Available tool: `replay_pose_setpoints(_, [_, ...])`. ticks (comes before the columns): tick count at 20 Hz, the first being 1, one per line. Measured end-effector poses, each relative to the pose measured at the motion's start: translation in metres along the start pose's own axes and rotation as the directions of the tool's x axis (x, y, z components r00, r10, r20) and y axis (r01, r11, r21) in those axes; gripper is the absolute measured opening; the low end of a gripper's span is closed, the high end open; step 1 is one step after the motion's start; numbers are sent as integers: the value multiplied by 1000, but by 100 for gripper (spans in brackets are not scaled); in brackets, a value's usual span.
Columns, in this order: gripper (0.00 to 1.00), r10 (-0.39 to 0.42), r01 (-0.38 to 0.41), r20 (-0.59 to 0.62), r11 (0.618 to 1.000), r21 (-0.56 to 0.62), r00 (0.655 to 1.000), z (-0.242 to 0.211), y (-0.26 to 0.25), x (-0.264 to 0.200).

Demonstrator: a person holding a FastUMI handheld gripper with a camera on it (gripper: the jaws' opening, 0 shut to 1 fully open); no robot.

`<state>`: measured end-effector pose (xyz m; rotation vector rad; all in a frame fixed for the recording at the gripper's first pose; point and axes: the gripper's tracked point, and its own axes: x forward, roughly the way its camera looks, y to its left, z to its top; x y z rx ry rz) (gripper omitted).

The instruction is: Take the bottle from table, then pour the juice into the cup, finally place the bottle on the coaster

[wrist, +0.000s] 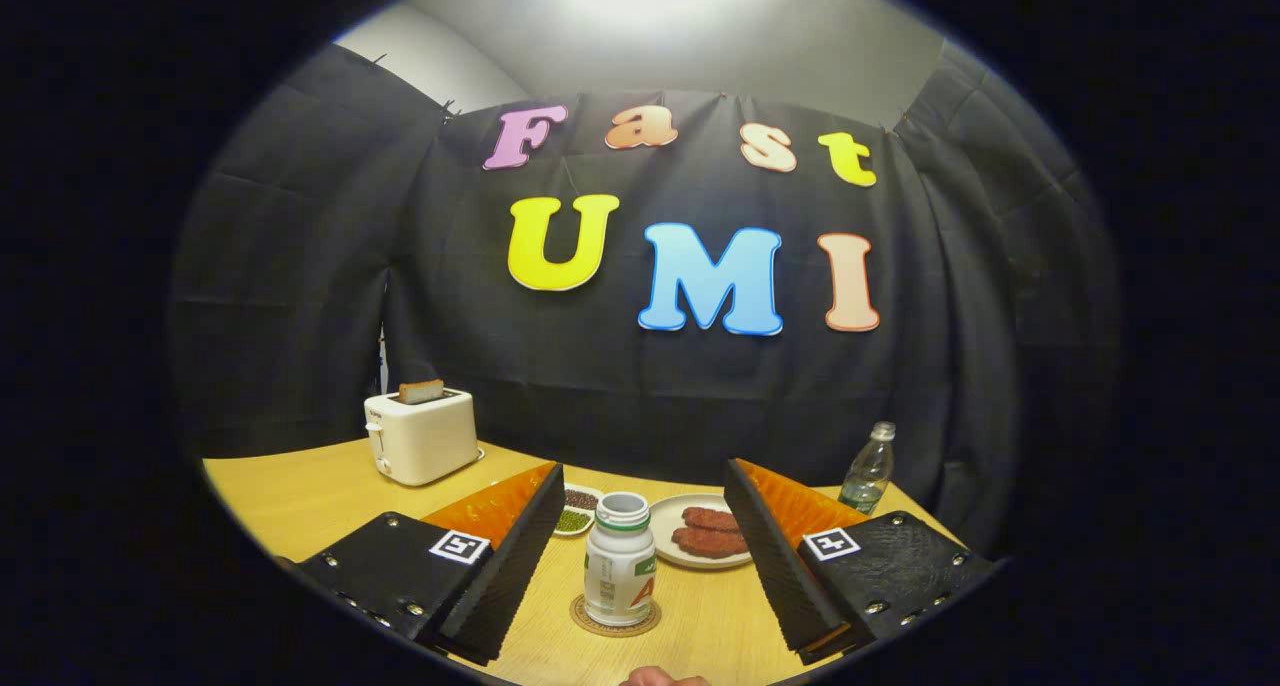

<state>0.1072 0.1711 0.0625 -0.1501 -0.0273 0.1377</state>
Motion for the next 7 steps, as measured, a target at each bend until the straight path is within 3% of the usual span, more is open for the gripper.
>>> replay_pose_setpoints(7, [98, -9, 8, 6, 1000, 19, 1000, 33, -4, -42])
